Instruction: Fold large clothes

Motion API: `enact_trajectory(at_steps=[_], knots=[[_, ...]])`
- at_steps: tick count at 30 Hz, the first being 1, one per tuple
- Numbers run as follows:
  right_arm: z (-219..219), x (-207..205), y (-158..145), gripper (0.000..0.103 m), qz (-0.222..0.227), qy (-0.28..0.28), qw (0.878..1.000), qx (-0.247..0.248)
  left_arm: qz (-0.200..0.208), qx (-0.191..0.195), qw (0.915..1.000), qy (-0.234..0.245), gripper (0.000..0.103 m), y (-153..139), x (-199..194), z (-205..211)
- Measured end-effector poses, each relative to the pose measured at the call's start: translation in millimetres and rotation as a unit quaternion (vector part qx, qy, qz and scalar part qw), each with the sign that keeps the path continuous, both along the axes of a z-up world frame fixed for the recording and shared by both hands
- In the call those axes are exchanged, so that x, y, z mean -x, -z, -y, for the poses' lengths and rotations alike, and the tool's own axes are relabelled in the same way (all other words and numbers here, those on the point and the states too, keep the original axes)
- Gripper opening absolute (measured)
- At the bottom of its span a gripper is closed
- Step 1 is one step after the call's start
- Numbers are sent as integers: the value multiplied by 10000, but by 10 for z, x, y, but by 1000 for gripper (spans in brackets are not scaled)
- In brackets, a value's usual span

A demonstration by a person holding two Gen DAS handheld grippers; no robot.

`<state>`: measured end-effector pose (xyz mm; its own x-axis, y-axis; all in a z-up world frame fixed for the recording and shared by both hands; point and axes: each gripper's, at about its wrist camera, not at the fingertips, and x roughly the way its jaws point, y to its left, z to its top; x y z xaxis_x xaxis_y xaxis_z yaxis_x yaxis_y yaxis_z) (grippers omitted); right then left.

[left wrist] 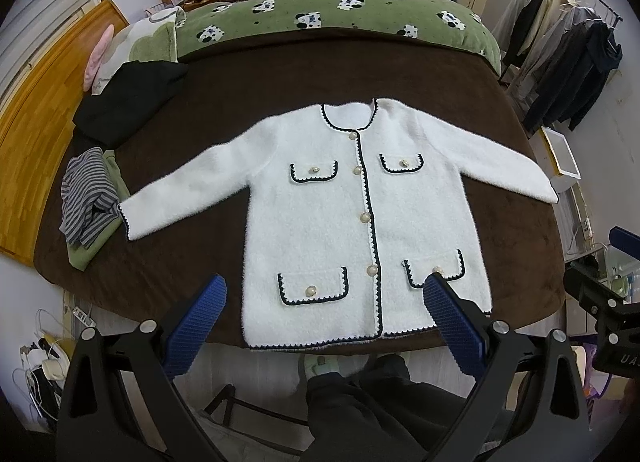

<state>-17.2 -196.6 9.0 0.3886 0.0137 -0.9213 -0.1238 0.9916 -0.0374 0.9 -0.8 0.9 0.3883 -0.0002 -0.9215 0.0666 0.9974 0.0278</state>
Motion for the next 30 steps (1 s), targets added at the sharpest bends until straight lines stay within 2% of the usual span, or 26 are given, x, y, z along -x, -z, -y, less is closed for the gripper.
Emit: enact_trajectory(at_steps=[23, 30], knots=[[12, -5, -18, 97, 9, 2, 10000, -13, 15, -8, 10000, 9, 97, -6, -2, -26], [107, -39, -75, 97, 63, 213, 9997, -115, -59, 30, 9999, 130, 97, 34, -64, 15]])
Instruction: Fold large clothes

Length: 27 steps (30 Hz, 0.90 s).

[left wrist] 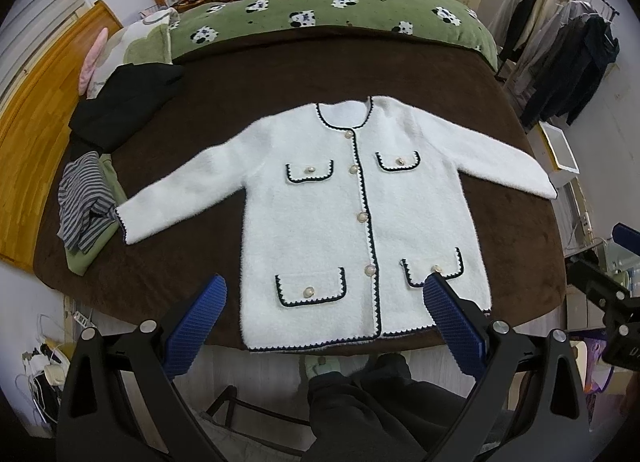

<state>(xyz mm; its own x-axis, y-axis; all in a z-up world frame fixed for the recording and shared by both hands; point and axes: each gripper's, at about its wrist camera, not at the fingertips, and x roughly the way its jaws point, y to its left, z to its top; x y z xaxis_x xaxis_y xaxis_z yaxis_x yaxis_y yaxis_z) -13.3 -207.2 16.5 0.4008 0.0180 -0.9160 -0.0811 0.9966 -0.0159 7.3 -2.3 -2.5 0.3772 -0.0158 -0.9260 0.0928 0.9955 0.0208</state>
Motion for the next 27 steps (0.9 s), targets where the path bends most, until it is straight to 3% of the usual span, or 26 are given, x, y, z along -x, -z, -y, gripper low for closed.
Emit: enact_trajectory(at_steps=[6, 11, 17, 22, 27], knots=[[293, -74, -8, 97, 76, 397, 9992, -13, -17, -15, 9994, 334, 97, 12, -262, 244], [739, -119, -150, 97, 478, 992, 9939, 51, 47, -41, 9981, 606, 97, 39, -621, 563], [1322, -273, -73, 97, 626, 1440, 9876, 49, 96, -87, 9956, 926, 97, 273, -1059, 1082], [1785, -420, 296, 97, 733, 1772, 9812, -235, 263, -202, 9912, 1279, 97, 728, -1402, 1594], [2152, -564, 924, 97, 721, 2066, 9749, -417, 214, -61, 9899, 1399, 97, 1452, -1784, 2042]])
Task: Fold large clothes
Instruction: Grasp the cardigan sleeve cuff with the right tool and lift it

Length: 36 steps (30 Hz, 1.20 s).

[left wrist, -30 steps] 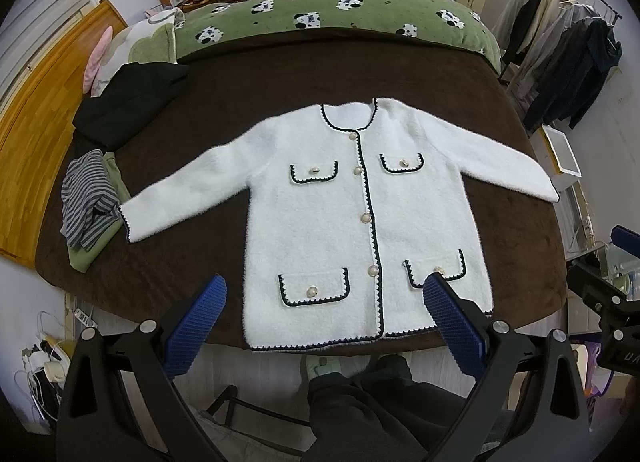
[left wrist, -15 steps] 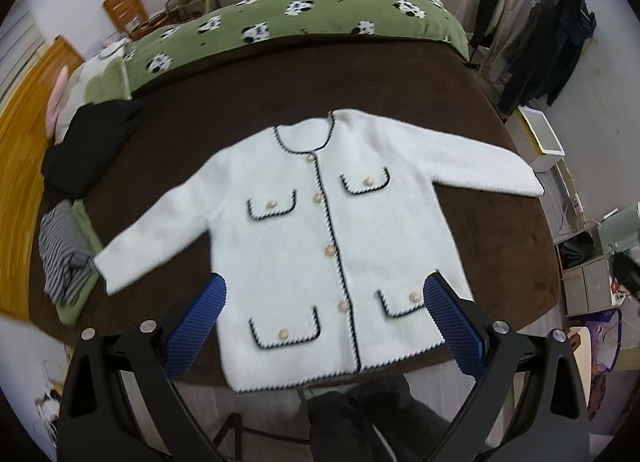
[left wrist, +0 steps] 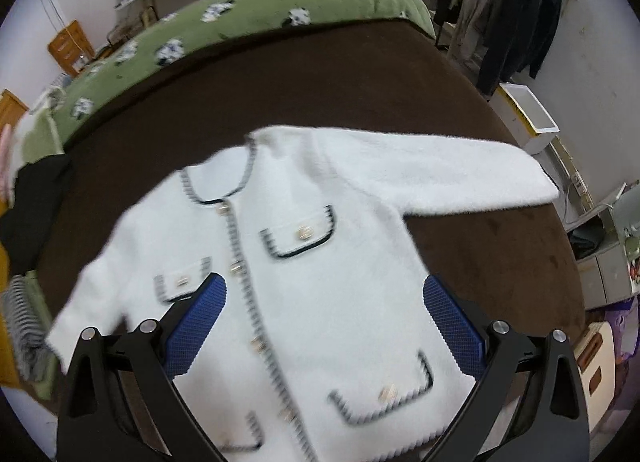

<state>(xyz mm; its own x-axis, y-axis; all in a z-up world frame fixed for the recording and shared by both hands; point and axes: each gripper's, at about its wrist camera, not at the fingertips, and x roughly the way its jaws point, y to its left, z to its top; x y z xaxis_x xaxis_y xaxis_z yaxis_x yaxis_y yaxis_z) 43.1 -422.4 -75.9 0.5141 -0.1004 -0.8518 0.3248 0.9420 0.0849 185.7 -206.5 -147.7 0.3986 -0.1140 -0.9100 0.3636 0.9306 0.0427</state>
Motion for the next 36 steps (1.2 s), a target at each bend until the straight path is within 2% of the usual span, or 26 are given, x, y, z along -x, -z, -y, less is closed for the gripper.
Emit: enact_trajectory(at_steps=[3, 6, 10, 14, 20, 25, 29, 32, 36], knots=[[189, -66, 382, 97, 43, 204, 9997, -104, 32, 56, 10000, 66, 97, 508, -228, 255], [418, -126, 918, 97, 102, 486, 9986, -197, 140, 73, 9999, 56, 97, 963, -456, 463], [638, -190, 1450, 97, 168, 749, 9968, -233, 421, 69, 9991, -44, 97, 1343, -697, 578], [844, -231, 1875, 97, 239, 1058, 9936, -309, 437, 74, 9990, -46, 97, 1714, -906, 689], [1083, -279, 2173, 97, 218, 1274, 9913, -245, 429, -116, 9990, 40, 98, 2058, -956, 770], [1343, -334, 2270, 97, 230, 1269, 9914, -214, 453, 120, 9989, -61, 98, 2136, -916, 704], [1701, -378, 2327, 96, 577, 1449, 9848, -768, 524, 115, 9985, -69, 98, 2171, -889, 717], [2007, -424, 2410, 94, 929, 1664, 9719, -1384, 571, 129, 9983, -79, 98, 2177, -864, 720], [2291, -570, 2545, 88, 1251, 1824, 9557, -1942, 604, 81, 9981, -126, 98, 2196, -833, 723]])
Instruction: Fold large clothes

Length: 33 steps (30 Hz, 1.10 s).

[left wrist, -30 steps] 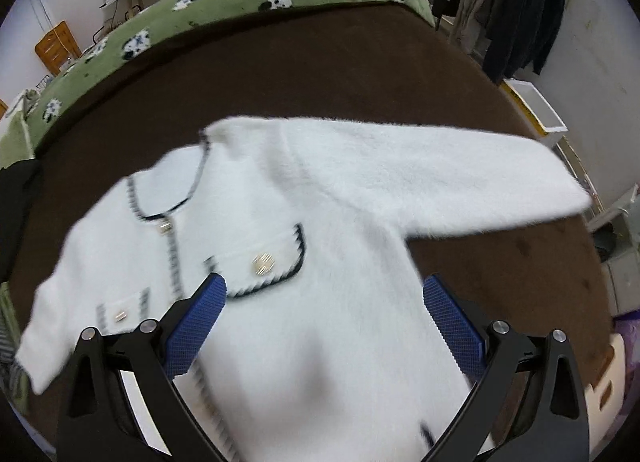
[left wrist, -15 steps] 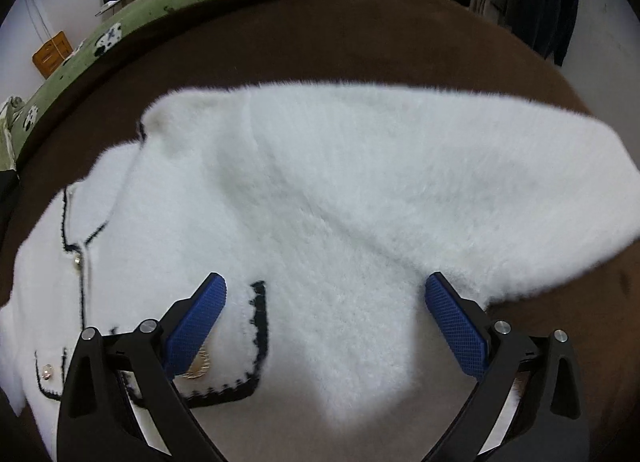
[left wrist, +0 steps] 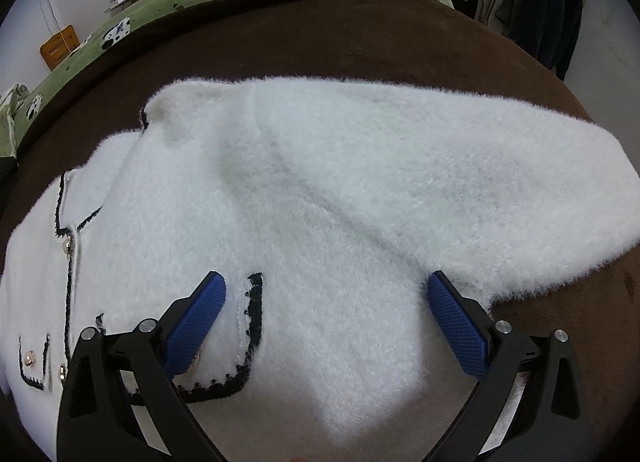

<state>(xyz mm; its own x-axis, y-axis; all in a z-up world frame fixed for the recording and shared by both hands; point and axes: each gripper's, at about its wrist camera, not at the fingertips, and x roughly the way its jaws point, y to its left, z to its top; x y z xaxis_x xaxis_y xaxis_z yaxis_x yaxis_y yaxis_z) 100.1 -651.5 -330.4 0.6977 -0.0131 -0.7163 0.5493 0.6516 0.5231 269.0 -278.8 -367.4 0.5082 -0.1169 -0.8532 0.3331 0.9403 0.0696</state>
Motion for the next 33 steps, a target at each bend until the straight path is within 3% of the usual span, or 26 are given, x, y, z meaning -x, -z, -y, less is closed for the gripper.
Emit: enact_trajectory(at_steps=[7, 9, 11, 12, 16, 20, 24, 29, 33], knots=[[296, -258, 164, 84, 213, 411, 9978, -468, 57, 9, 10000, -35, 98, -14, -6, 5], [304, -293, 133, 69, 98, 476, 9984, -303, 60, 5, 10000, -57, 98, -15, -5, 3], [274, -305, 76, 38, -101, 504, 9987, 7, 77, 1, 9999, -86, 98, -16, -3, 1], [252, -299, 56, 30, -235, 515, 9982, 173, 83, 0, 9999, -97, 98, -17, -3, -2], [164, -244, -96, 18, -217, 430, 9968, 632, 99, -5, 9998, -151, 98, -17, -6, -11], [61, -307, -280, 14, -140, 213, 9941, 1055, 92, -3, 9998, -157, 98, -16, -11, -16], [-19, -401, -475, 13, -62, 59, 9933, 1149, 164, -30, 9997, -170, 98, -35, 8, -8], [-417, -538, -1075, 13, 396, -424, 9868, 1509, 110, -23, 9996, -274, 97, -170, 20, -69], [-1083, -764, -1578, 13, 807, -1224, 9714, 1865, 279, 47, 9992, -293, 97, -440, 154, -296]])
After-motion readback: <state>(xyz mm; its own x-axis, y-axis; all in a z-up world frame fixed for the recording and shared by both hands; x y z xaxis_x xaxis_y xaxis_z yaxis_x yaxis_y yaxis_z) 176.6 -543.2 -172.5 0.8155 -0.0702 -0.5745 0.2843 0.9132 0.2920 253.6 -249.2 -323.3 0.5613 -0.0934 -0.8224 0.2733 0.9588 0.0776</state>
